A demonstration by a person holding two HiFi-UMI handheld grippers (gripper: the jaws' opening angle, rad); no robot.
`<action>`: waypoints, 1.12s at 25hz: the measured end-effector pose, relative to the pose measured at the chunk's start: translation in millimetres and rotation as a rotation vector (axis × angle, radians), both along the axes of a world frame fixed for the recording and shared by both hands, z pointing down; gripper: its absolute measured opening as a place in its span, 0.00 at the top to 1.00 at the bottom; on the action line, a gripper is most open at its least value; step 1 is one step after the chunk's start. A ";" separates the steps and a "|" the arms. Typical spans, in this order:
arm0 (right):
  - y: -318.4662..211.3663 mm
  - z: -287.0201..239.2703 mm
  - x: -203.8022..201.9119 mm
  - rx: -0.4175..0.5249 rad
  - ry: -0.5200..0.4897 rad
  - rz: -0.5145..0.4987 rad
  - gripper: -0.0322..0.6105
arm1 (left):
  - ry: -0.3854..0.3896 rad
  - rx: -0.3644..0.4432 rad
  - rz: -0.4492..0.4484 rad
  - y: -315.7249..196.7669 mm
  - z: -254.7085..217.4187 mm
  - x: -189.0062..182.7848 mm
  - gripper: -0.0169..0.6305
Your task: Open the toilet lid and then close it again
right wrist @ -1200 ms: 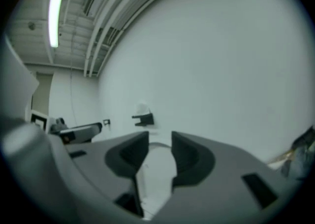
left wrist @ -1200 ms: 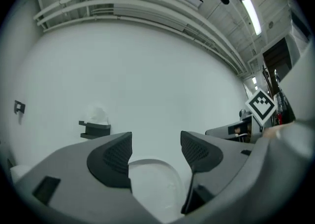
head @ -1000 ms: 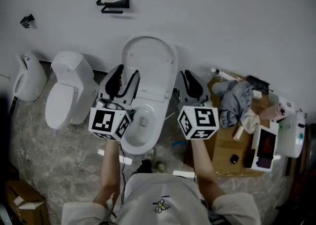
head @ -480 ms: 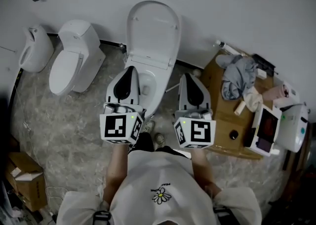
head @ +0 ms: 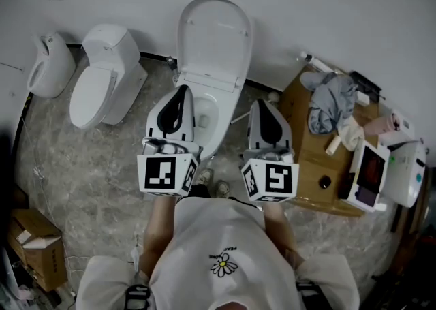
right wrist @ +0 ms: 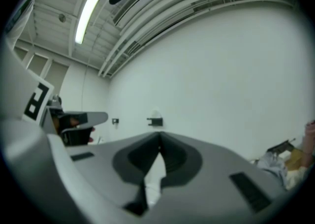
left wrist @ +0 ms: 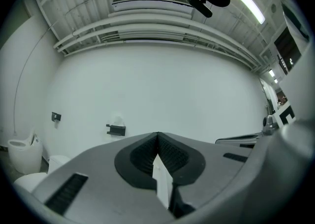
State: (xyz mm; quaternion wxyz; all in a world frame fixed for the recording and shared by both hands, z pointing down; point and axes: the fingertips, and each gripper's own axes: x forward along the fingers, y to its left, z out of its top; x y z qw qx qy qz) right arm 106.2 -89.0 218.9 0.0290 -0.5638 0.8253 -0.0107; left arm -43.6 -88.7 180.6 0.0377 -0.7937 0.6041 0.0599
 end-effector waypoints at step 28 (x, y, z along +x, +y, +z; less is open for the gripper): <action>-262.6 5.3 -24.8 -0.041 0.139 0.064 0.73 | -0.219 -0.029 0.090 -287.9 23.3 -44.3 0.68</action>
